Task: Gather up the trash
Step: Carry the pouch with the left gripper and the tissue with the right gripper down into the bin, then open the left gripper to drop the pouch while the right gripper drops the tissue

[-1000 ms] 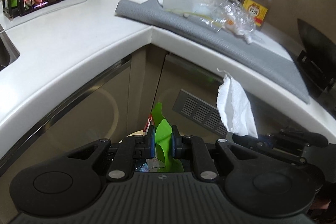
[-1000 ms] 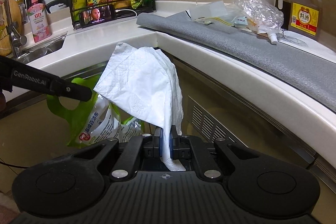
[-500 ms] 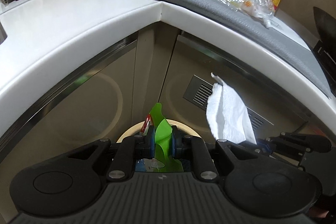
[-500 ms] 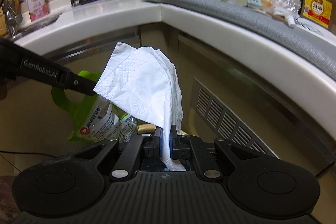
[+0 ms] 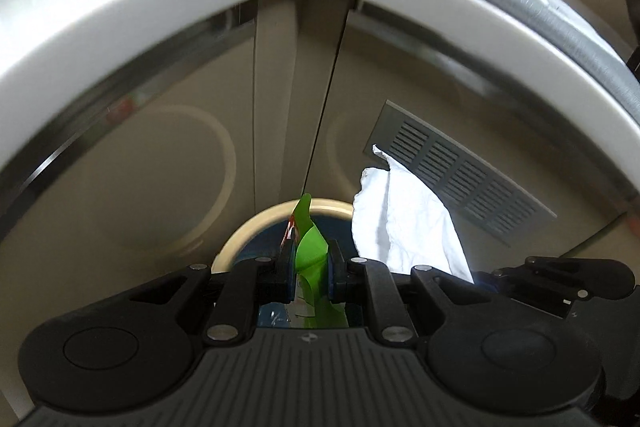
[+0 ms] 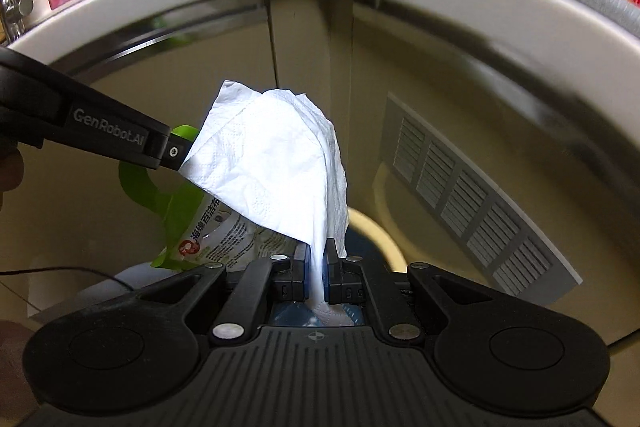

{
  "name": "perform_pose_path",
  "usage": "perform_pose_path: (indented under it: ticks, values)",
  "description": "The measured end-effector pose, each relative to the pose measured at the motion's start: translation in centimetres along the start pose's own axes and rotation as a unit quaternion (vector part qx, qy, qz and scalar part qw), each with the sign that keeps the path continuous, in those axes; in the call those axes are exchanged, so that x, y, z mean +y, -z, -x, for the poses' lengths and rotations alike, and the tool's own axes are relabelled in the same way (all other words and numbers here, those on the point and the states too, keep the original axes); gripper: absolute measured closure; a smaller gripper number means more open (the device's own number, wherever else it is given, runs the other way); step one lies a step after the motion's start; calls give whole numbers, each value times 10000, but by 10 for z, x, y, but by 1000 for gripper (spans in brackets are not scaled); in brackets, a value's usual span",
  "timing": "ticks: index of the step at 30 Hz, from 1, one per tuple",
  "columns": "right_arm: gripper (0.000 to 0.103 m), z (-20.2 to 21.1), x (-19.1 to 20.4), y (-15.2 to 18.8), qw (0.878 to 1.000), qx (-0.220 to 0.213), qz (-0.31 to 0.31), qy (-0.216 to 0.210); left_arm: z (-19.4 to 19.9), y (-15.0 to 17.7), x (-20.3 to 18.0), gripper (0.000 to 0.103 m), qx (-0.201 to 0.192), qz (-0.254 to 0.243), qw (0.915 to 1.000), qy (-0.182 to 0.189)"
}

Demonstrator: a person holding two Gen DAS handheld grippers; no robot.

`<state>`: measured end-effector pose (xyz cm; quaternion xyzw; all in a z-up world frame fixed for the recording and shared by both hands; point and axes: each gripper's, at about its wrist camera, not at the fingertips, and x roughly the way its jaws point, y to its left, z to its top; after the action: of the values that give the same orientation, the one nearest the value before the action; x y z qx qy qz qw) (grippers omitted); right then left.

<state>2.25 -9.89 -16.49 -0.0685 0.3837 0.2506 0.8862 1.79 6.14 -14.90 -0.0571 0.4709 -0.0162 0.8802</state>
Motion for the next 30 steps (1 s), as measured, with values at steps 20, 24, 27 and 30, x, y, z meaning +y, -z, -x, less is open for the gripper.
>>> perform_pose_path:
  ticks: [20,24,27,30]
  values:
    - [96,-74,-4,0,9925,1196,-260,-38,-71,14,16,88,916,86,9956,-202]
    - [96,-85,-5,0,9902,1370,-253,-8,-80,14,15,88,1014,28,9946,-210]
    - [96,-92,-7,-2,9889,1464,-252,47,-86,12,15,88,1063,16,9941,-230]
    - [96,-98,-8,-1,9875,1552,-261,100,-90,13,16,88,1107,1,9935,-260]
